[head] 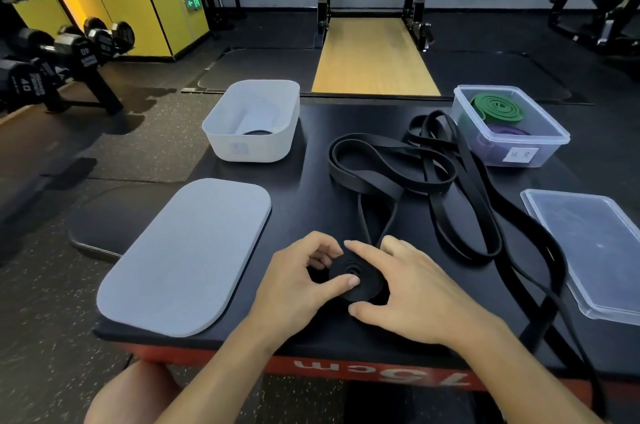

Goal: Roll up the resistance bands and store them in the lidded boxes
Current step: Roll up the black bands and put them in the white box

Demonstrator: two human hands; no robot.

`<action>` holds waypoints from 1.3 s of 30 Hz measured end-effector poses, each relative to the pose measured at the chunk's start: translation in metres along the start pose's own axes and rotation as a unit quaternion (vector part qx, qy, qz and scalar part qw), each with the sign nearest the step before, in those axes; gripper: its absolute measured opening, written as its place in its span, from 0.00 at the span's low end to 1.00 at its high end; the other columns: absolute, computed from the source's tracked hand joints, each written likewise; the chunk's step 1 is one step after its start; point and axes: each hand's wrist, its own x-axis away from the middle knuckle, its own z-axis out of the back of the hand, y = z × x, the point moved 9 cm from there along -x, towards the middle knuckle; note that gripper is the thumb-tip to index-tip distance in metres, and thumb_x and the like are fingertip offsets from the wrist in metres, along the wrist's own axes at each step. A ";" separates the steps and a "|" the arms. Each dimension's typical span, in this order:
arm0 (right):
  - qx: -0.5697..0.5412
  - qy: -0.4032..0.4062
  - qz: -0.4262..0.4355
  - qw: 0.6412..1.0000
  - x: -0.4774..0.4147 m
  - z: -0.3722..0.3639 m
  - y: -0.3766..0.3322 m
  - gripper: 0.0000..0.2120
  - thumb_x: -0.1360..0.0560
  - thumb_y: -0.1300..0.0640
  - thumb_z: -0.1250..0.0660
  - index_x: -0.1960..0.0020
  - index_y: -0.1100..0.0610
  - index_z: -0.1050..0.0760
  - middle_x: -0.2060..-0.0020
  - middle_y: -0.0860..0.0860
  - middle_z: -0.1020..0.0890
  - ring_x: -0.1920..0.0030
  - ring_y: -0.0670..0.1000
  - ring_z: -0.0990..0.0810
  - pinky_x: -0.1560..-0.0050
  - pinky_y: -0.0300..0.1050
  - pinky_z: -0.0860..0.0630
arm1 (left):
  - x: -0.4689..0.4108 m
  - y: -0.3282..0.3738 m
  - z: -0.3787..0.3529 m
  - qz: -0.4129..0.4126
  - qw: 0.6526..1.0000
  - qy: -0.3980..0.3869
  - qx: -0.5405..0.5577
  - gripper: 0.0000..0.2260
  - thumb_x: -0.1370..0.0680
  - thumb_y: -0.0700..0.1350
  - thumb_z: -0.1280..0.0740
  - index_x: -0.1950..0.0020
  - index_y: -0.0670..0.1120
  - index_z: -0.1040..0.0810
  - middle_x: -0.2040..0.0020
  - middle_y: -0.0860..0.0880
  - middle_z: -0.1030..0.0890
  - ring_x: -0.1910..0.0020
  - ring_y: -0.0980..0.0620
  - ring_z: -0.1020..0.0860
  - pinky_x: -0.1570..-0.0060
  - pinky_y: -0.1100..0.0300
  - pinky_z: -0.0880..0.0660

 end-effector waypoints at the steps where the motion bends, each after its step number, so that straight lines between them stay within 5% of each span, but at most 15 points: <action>1: -0.003 0.003 -0.004 1.000 -0.001 0.001 -0.001 0.39 0.30 0.29 0.34 0.23 0.31 0.44 0.52 0.37 0.34 0.44 0.41 0.32 0.42 0.41 0.29 | 0.000 0.000 0.000 0.000 1.000 -0.001 0.005 0.13 0.28 0.50 0.19 0.48 0.58 0.20 0.50 0.60 0.16 0.47 0.57 0.19 0.45 0.61 0.23; 7: -0.009 0.059 -0.055 0.997 -0.001 0.007 -0.007 0.30 0.37 0.22 0.34 0.43 0.40 0.27 0.57 0.38 0.26 0.52 0.42 0.26 0.51 0.41 0.29 | 0.002 0.004 0.000 -0.013 1.000 0.016 0.003 0.14 0.26 0.49 0.21 0.44 0.58 0.20 0.46 0.63 0.17 0.43 0.62 0.19 0.41 0.66 0.23; 10: 0.022 0.114 -0.109 0.987 0.002 0.008 -0.026 0.29 0.37 0.20 0.38 0.56 0.45 0.33 0.62 0.42 0.24 0.59 0.44 0.25 0.57 0.44 0.31 | 0.003 0.010 0.008 -0.048 0.997 0.059 -0.018 0.12 0.25 0.49 0.21 0.45 0.57 0.19 0.46 0.62 0.18 0.43 0.60 0.20 0.42 0.68 0.25; 15: 0.041 0.115 -0.143 0.982 0.007 -0.003 -0.032 0.33 0.37 0.18 0.42 0.51 0.45 0.35 0.58 0.42 0.23 0.53 0.45 0.21 0.56 0.44 0.29 | -0.001 0.005 0.010 -0.045 0.997 0.045 -0.047 0.07 0.28 0.49 0.20 0.55 0.57 0.15 0.50 0.61 0.18 0.48 0.56 0.20 0.51 0.66 0.26; 18: -0.010 0.085 -0.119 0.989 0.008 -0.006 -0.024 0.44 0.38 0.19 0.34 0.29 0.39 0.39 0.48 0.40 0.20 0.44 0.44 0.21 0.45 0.44 0.24 | -0.002 0.003 0.009 -0.046 0.997 0.032 -0.045 0.08 0.28 0.48 0.19 0.55 0.58 0.16 0.50 0.61 0.18 0.49 0.55 0.20 0.51 0.64 0.25; 20: -0.055 0.055 -0.087 0.993 0.009 -0.004 -0.018 0.47 0.36 0.24 0.28 0.24 0.37 0.44 0.53 0.37 0.23 0.47 0.37 0.25 0.43 0.41 0.28 | -0.002 0.004 0.010 -0.053 0.998 0.030 -0.036 0.09 0.28 0.48 0.19 0.54 0.58 0.16 0.50 0.60 0.18 0.48 0.54 0.20 0.51 0.63 0.25; 24: -0.038 0.014 -0.011 0.999 0.011 -0.002 -0.009 0.42 0.31 0.29 0.30 0.22 0.35 0.41 0.55 0.34 0.31 0.49 0.31 0.34 0.41 0.37 0.36 | -0.001 0.006 0.010 -0.059 0.997 0.033 -0.020 0.10 0.28 0.47 0.19 0.55 0.56 0.18 0.48 0.58 0.21 0.47 0.51 0.20 0.50 0.59 0.23; 28: -0.048 -0.012 -0.005 0.999 0.002 -0.008 0.004 0.46 0.33 0.26 0.32 0.21 0.31 0.47 0.49 0.35 0.34 0.43 0.39 0.35 0.35 0.42 0.34 | -0.001 0.009 0.008 -0.060 0.998 0.024 -0.004 0.11 0.28 0.46 0.19 0.55 0.54 0.20 0.48 0.57 0.24 0.46 0.53 0.21 0.46 0.58 0.22; 32: -0.074 -0.021 0.000 0.997 -0.010 -0.008 -0.003 0.43 0.35 0.29 0.28 0.24 0.31 0.41 0.50 0.36 0.34 0.43 0.39 0.36 0.36 0.45 0.32 | -0.001 0.009 0.006 -0.066 0.998 0.006 0.006 0.11 0.26 0.43 0.21 0.52 0.54 0.21 0.47 0.57 0.25 0.44 0.52 0.21 0.42 0.58 0.21; 39: -0.014 0.092 -0.022 0.995 -0.005 0.004 -0.001 0.36 0.40 0.20 0.34 0.39 0.38 0.29 0.50 0.33 0.26 0.45 0.39 0.29 0.33 0.44 0.38 | 0.002 0.017 0.000 -0.101 0.994 -0.005 -0.035 0.08 0.21 0.45 0.26 0.44 0.55 0.18 0.44 0.61 0.21 0.39 0.55 0.22 0.36 0.55 0.25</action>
